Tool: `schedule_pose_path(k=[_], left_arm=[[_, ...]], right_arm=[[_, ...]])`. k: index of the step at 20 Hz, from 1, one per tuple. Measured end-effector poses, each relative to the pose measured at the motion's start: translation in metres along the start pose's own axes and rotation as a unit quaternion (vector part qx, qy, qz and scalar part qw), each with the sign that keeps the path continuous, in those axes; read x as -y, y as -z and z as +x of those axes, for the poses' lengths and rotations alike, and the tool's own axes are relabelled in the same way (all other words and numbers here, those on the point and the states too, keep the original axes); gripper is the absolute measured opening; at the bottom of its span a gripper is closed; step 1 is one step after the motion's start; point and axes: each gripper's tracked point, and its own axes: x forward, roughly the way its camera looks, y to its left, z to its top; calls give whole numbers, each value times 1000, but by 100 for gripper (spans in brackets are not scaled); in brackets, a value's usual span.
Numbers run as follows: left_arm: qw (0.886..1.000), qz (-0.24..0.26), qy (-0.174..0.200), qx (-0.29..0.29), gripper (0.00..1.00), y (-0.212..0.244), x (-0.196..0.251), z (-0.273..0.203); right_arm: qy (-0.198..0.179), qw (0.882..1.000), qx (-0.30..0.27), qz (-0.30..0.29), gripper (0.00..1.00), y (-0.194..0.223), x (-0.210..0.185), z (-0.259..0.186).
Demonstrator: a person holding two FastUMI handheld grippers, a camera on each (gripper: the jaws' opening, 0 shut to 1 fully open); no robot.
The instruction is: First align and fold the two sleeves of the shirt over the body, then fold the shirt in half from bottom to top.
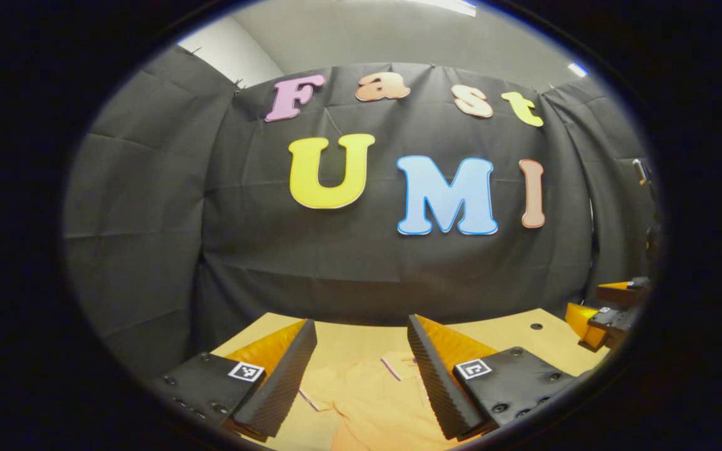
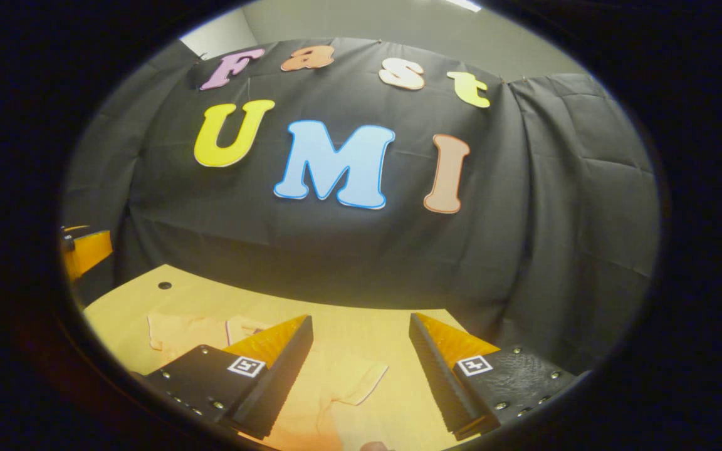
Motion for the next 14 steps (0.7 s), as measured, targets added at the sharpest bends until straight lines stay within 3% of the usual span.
schedule_pose_path(k=[6, 14], left_arm=[[1000, 4, -12, -11, 95, 4, -3, -3], [999, -6, -29, -29, 95, 11, -4, -7]], right_arm=[[4, 998, -46, 32, 96, 37, 20, 43], [0, 994, -106, 18, 96, 89, 30, 99]])
